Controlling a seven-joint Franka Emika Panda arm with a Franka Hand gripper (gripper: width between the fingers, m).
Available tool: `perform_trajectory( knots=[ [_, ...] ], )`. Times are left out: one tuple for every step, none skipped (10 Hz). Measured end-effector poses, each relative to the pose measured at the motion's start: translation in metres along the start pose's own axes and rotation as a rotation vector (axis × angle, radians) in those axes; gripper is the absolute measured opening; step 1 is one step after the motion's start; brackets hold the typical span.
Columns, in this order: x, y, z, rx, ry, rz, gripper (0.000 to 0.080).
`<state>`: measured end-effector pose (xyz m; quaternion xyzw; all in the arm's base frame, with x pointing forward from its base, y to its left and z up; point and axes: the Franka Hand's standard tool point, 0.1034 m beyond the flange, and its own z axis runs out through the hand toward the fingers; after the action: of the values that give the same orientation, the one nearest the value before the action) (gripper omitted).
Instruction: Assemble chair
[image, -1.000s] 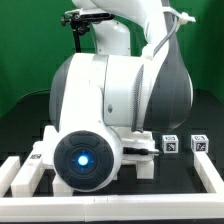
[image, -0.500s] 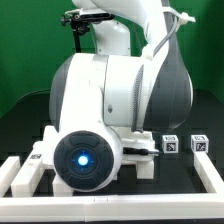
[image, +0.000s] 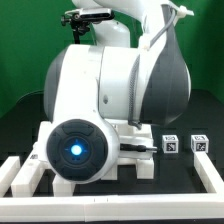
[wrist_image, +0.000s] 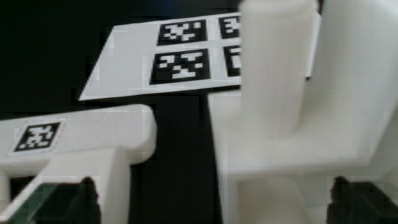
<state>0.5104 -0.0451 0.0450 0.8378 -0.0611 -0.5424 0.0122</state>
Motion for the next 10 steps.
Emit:
perform_trajectory(
  knots=[
    [0.001,-0.001,-0.015,0.005,0.080,-0.004,0.0649],
    [0.001,0.000,-0.031,0.009,0.168,-0.007,0.0649],
    [0.002,0.000,-0.052,0.010,0.290,-0.021,0.0649],
    [-0.005,0.002,-0.068,0.017,0.397,-0.035,0.0649],
    [-0.014,0.006,-0.072,0.029,0.454,-0.038,0.0649],
    [-0.022,0.014,-0.079,0.037,0.502,-0.048,0.0649],
    [-0.020,0.020,-0.088,0.035,0.581,-0.070,0.0649],
    [-0.024,0.031,-0.089,0.034,0.644,-0.090,0.0649],
    [-0.021,0.041,-0.089,0.048,0.765,-0.103,0.0649],
    [-0.021,0.044,-0.076,0.074,0.821,-0.087,0.0649]
  ],
)
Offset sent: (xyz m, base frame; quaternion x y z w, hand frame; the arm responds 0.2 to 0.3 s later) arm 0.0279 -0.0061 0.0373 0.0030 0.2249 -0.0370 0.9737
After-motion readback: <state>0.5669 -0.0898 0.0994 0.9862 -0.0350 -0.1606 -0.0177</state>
